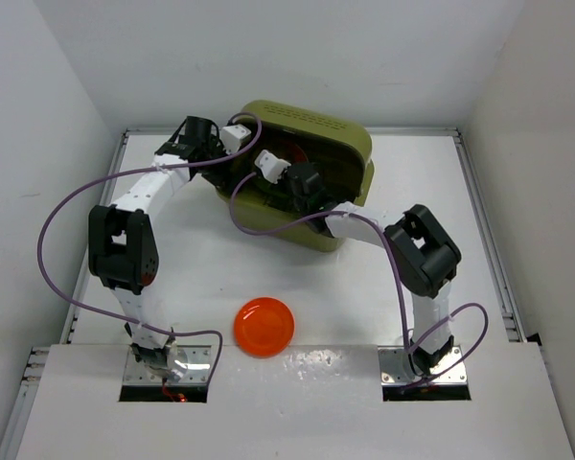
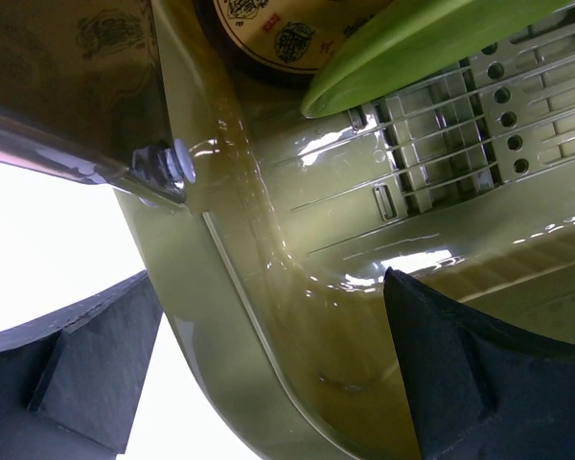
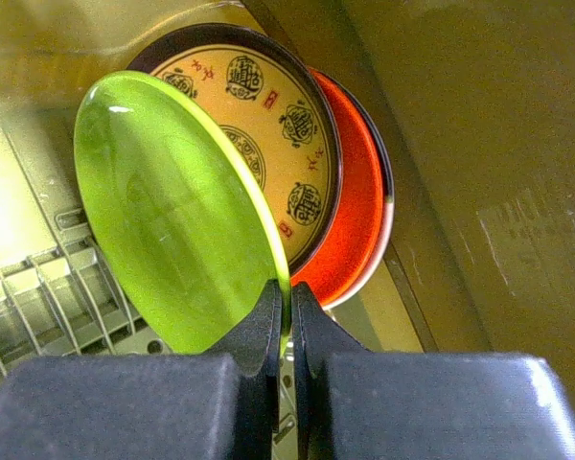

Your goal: Load the plates into the dish rack

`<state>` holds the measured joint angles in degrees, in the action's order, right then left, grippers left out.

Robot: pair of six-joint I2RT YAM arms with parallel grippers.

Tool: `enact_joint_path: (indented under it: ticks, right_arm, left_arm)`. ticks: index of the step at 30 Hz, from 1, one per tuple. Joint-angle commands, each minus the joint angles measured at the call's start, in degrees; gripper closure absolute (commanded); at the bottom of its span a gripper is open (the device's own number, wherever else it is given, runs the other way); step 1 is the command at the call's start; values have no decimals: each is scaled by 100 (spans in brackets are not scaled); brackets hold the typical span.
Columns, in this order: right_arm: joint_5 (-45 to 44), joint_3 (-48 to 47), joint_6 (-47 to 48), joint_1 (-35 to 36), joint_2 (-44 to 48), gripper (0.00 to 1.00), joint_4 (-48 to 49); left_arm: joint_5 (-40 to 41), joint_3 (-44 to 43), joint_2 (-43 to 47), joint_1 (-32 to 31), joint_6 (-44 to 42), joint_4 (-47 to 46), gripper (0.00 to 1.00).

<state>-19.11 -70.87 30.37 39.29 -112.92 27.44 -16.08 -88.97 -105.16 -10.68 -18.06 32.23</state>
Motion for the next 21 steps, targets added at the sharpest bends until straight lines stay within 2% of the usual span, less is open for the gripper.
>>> enact_joint_path:
  ticks: [1, 4, 12, 17, 21]
  right_arm:
    - [13, 38, -110, 53, -125, 100, 235]
    - [-48, 91, -101, 53, -142, 100, 244]
    - [-259, 47, -128, 88, -142, 65, 262]
    - [-356, 47, -93, 105, -81, 64, 262]
    - [-382, -93, -14, 141, -54, 51, 262]
  left_arm:
    - [-159, 99, -136, -5, -101, 170, 0]
    - [-159, 151, -83, -5, -101, 170, 0]
    - [-212, 257, -30, -5, -101, 117, 0]
    - [-212, 310, 31, -5, -101, 64, 0]
    - [-212, 415, 84, -5, -101, 64, 0]
